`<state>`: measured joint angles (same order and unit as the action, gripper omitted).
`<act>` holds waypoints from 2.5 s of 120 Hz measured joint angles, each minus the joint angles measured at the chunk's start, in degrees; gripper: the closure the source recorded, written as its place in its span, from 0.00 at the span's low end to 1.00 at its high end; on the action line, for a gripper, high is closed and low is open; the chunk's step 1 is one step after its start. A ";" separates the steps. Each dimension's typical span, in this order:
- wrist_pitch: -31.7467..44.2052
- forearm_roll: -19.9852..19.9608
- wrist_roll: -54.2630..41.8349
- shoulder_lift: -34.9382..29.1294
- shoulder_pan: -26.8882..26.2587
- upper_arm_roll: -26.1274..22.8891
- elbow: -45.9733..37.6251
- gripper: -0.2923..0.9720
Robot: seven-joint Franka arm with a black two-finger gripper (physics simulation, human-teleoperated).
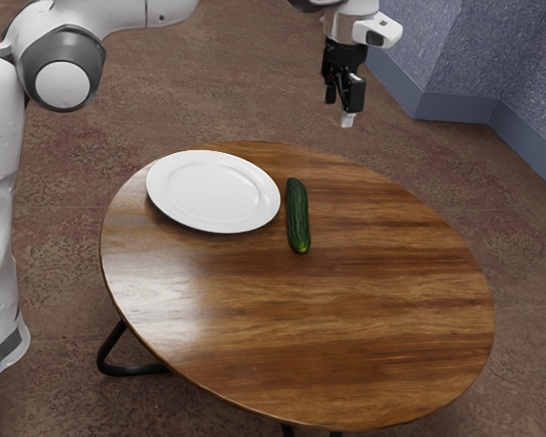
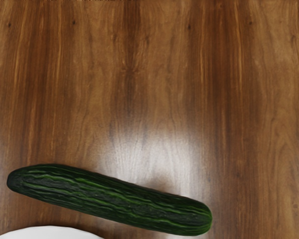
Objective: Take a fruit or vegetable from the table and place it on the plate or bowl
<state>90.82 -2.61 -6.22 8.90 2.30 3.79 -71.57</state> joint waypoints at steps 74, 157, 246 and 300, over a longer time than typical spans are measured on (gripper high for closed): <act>0.77 0.18 14.16 4.67 -0.07 1.05 1.80 0.23; 2.93 -7.42 61.24 13.54 4.33 6.48 6.36 0.23; 9.29 -9.37 75.92 15.84 -4.87 13.34 -8.30 0.23; 13.27 -9.35 77.35 15.64 -6.12 13.35 -11.84 0.23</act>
<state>104.09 -11.96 71.13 24.54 -3.83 17.13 -83.42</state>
